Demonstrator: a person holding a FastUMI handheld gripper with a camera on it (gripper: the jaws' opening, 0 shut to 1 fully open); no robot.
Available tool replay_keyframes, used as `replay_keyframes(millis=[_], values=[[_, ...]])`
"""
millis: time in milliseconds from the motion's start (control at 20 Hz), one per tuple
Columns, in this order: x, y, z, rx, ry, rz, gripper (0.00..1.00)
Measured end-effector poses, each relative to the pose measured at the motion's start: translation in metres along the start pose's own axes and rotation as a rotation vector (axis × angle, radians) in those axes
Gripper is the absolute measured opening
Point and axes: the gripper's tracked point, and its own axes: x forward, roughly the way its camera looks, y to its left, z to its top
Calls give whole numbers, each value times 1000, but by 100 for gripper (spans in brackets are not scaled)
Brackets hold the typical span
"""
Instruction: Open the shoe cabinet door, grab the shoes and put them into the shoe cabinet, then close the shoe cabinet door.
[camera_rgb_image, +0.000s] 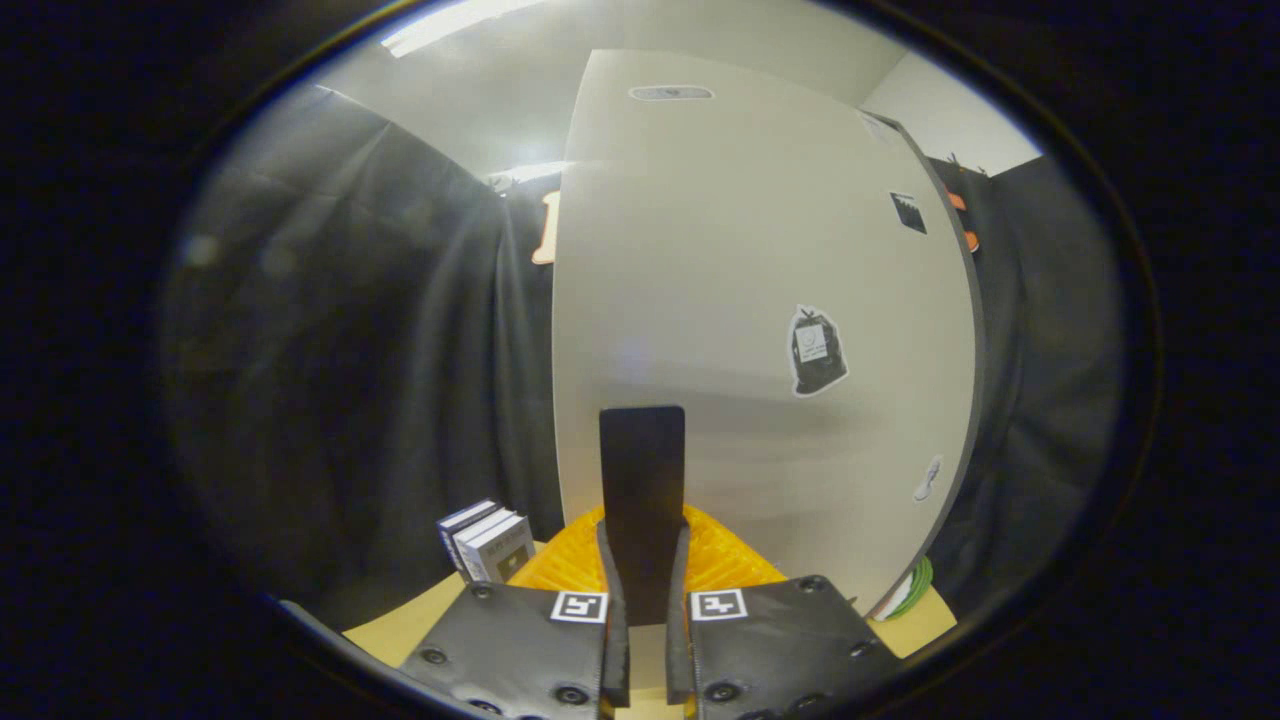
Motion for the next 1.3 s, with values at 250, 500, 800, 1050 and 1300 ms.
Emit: replay_keyframes(millis=[250,500,800,1050,1300], values=[[-38,-21,-1,8,4,65,16],[-72,-52,2,10,5,74,16],[-116,-94,3,-1,-4,-9,15],[-132,-122,3,-18,-7,-97,14],[-147,-150,3,-22,-7,-175,13]])
